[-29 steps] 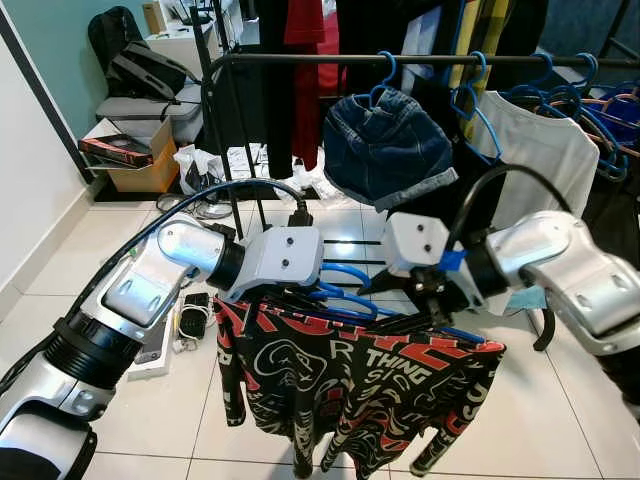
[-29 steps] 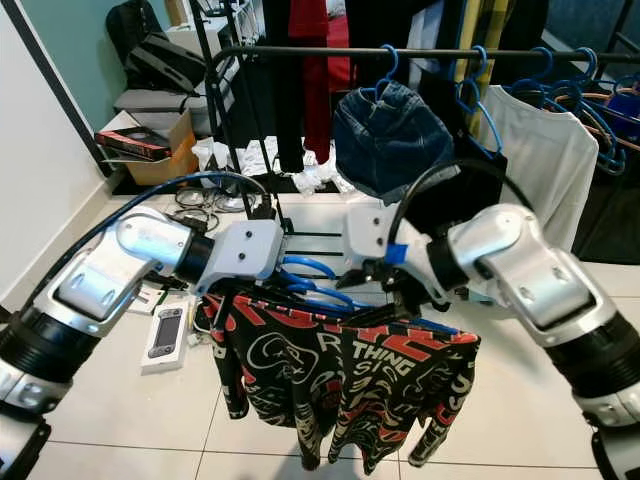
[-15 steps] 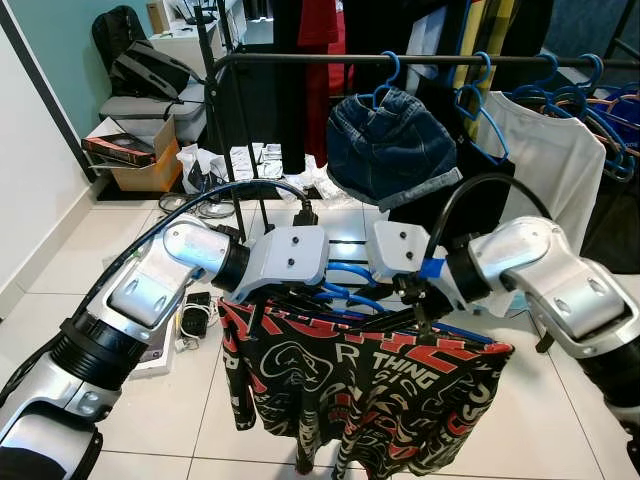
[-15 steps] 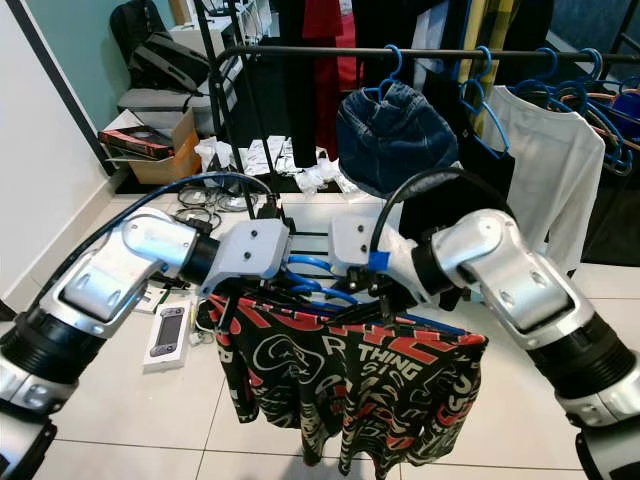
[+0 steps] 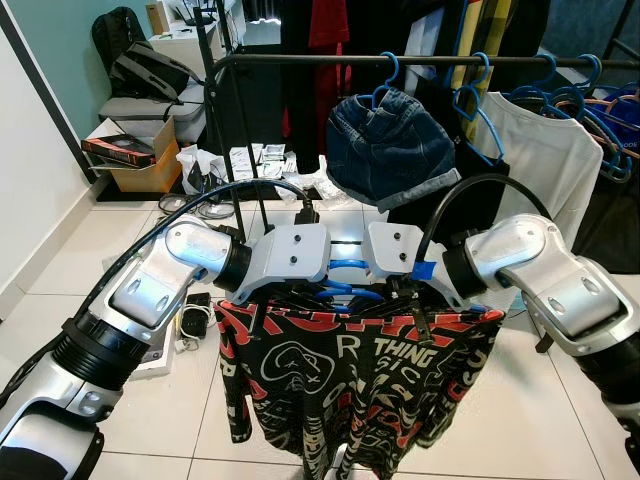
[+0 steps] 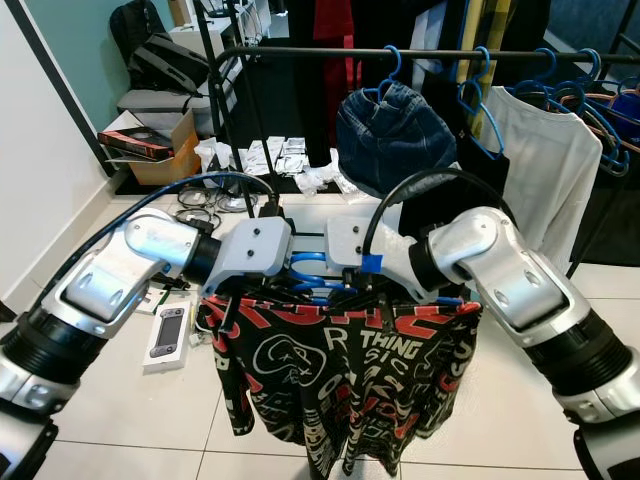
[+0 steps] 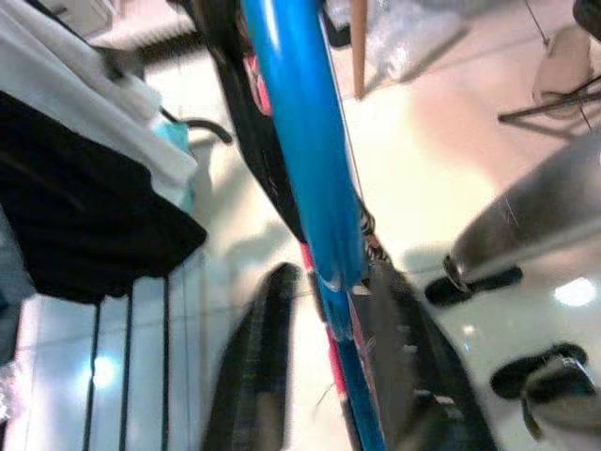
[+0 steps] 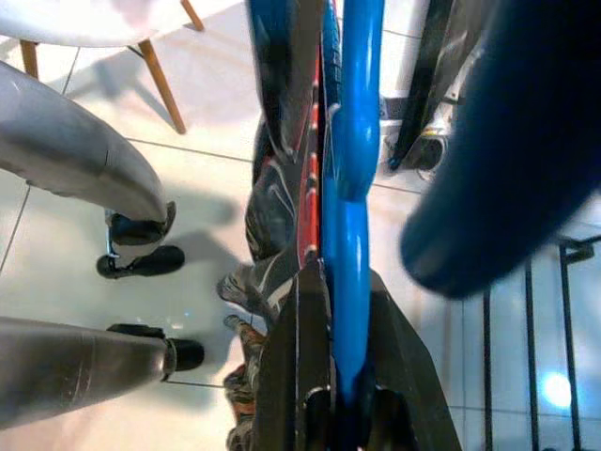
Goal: Hang hanger
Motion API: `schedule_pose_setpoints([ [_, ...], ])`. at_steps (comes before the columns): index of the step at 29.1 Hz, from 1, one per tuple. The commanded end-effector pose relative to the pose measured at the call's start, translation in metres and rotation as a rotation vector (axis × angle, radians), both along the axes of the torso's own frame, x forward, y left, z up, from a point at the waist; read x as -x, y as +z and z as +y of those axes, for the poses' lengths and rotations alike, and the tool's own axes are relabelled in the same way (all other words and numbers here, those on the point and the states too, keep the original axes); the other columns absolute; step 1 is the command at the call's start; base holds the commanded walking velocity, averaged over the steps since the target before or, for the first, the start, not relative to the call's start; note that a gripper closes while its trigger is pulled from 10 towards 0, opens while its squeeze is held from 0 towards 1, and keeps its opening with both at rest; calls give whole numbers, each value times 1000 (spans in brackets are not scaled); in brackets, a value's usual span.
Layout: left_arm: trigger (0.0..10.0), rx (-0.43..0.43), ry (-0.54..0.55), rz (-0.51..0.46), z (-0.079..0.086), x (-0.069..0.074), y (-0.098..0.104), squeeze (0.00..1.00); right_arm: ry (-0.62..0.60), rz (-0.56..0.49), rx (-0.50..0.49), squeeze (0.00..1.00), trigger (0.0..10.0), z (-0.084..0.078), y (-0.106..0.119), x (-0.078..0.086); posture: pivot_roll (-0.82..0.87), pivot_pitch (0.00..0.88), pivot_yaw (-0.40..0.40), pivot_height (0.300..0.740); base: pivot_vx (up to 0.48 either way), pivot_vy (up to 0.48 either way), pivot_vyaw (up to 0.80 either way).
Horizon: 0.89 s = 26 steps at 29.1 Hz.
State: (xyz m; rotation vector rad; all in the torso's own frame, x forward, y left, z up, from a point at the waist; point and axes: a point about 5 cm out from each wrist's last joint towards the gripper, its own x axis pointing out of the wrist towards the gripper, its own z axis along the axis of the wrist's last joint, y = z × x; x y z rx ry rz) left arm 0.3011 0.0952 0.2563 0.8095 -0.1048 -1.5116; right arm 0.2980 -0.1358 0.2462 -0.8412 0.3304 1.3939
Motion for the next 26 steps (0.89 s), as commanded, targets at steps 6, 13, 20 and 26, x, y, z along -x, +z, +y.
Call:
schedule_pose_setpoints([
  [6,10000,95,81,-23,32,-8,26,1000,-1,-33,-146,0,0,-6,23,2,-76,35,51,740,0,0,0],
  [13,10000,212,134,17,75,-3,40,1000,-110,-85,-253,0,0,-45,52,4,-76,49,52,740,0,0,0],
  [20,10000,213,224,68,105,-3,30,1000,-136,-119,-301,0,0,-78,76,17,-79,56,57,740,0,0,0],
  [26,10000,227,270,126,113,-8,9,0,-138,-154,-317,0,0,-97,95,29,-91,59,65,740,0,0,0],
])
